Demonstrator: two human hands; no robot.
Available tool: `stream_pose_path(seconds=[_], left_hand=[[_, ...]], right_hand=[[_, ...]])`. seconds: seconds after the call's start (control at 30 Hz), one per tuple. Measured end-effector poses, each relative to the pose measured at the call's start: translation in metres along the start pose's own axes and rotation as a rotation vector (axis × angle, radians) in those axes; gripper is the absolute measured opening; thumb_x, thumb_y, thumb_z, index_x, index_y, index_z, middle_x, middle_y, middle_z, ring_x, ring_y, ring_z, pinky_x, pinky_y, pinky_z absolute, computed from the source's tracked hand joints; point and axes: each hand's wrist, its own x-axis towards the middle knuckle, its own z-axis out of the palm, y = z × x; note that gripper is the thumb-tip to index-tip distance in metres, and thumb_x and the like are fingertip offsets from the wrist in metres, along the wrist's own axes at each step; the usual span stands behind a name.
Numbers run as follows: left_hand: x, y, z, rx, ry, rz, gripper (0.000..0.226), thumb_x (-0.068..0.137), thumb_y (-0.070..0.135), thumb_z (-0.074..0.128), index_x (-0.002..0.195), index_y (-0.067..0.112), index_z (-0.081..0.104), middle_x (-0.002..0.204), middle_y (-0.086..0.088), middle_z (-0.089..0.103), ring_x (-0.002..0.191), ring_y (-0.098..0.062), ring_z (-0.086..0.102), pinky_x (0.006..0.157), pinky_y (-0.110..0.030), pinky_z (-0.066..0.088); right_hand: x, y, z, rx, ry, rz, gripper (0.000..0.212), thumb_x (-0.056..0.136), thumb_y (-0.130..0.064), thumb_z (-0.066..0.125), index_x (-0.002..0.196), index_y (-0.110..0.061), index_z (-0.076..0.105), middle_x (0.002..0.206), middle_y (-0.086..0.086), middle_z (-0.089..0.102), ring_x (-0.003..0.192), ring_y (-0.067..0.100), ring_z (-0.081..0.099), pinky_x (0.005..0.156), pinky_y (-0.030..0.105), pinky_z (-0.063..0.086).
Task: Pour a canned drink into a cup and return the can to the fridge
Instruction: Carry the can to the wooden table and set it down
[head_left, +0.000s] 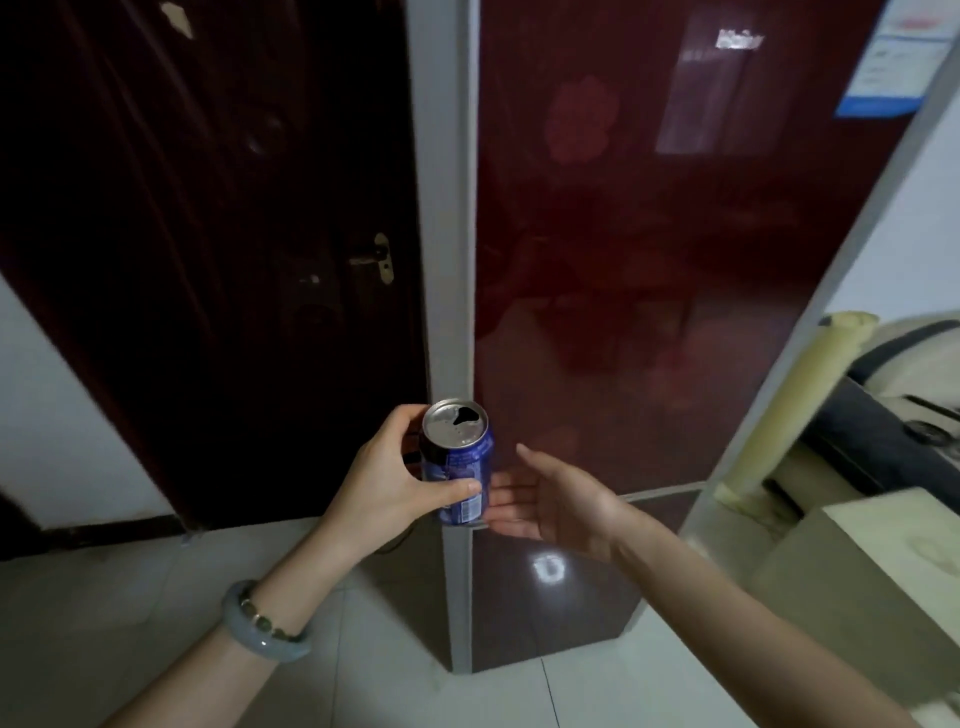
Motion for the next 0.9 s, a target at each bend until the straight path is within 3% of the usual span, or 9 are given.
stream_pose_path(seconds=[0.2,0.33,0.43,0.53,0.63,0.7,0.8,0.9], left_hand=[[0.007,0.007,0.052,-0.028,-0.181,0.073,0.075,0.045,0.050,0.084,0.111,0.034,0.052,0.105,0.023,0.063,0.100,0.004,0.059,0.085,-0.014,0.045],[0.010,0.019,0.098,-0.088,-0.350,0.136,0.069,0.049,0.037,0.088,0.108,0.037,0.052,0.105,0.023,0.064,0.099,0.000,0.061,0.084,-0.017,0.047],[0.005,0.036,0.135,-0.101,-0.491,0.213,0.069,0.050,0.028,0.091,0.108,0.034,0.053,0.103,0.019,0.064,0.098,0.002,0.060,0.079,-0.010,0.045],[-0.008,0.058,0.176,-0.128,-0.624,0.289,0.069,0.053,0.018,0.092,0.110,0.024,0.054,0.104,0.014,0.065,0.096,0.002,0.060,0.079,-0.011,0.046],[-0.029,0.082,0.216,-0.165,-0.755,0.334,0.069,0.053,0.016,0.091,0.110,0.026,0.054,0.105,0.011,0.065,0.098,-0.002,0.061,0.082,-0.016,0.048],[-0.046,0.098,0.241,-0.182,-0.839,0.359,0.069,0.053,0.018,0.091,0.110,0.028,0.054,0.106,0.014,0.064,0.100,-0.002,0.060,0.084,-0.017,0.048],[-0.076,0.125,0.277,-0.187,-0.927,0.412,0.070,0.051,0.026,0.091,0.110,0.036,0.053,0.103,0.028,0.061,0.099,0.010,0.055,0.079,-0.004,0.041],[-0.112,0.153,0.309,-0.198,-1.003,0.445,0.070,0.051,0.029,0.091,0.108,0.040,0.052,0.102,0.036,0.058,0.098,0.014,0.052,0.076,0.000,0.038]], right_hand=[[-0.045,0.021,-0.031,0.147,0.214,-0.062,0.045,0.096,-0.037,0.041,0.107,0.003,0.058,0.090,0.016,0.067,0.080,0.023,0.066,0.073,0.029,0.056],[-0.083,0.045,-0.058,0.256,0.367,-0.135,0.034,0.095,-0.027,0.041,0.092,-0.002,0.064,0.081,0.011,0.072,0.077,0.021,0.068,0.079,0.031,0.054],[-0.118,0.068,-0.077,0.352,0.506,-0.189,0.032,0.095,-0.024,0.040,0.090,-0.002,0.063,0.080,0.012,0.071,0.080,0.024,0.066,0.081,0.033,0.052],[-0.160,0.093,-0.092,0.453,0.637,-0.237,0.033,0.096,-0.023,0.039,0.090,-0.001,0.062,0.081,0.014,0.069,0.080,0.025,0.065,0.075,0.031,0.054],[-0.206,0.120,-0.102,0.535,0.747,-0.295,0.034,0.096,-0.023,0.039,0.090,0.000,0.063,0.078,0.012,0.071,0.078,0.024,0.066,0.071,0.028,0.056],[-0.238,0.139,-0.108,0.573,0.810,-0.325,0.035,0.096,-0.024,0.038,0.092,0.001,0.063,0.079,0.012,0.072,0.077,0.023,0.067,0.072,0.029,0.057],[-0.289,0.168,-0.115,0.627,0.897,-0.364,0.036,0.096,-0.025,0.040,0.091,0.001,0.064,0.078,0.013,0.073,0.073,0.022,0.070,0.071,0.029,0.057],[-0.342,0.197,-0.118,0.681,0.961,-0.391,0.036,0.095,-0.026,0.041,0.089,0.001,0.065,0.079,0.014,0.073,0.072,0.023,0.071,0.068,0.029,0.058]])
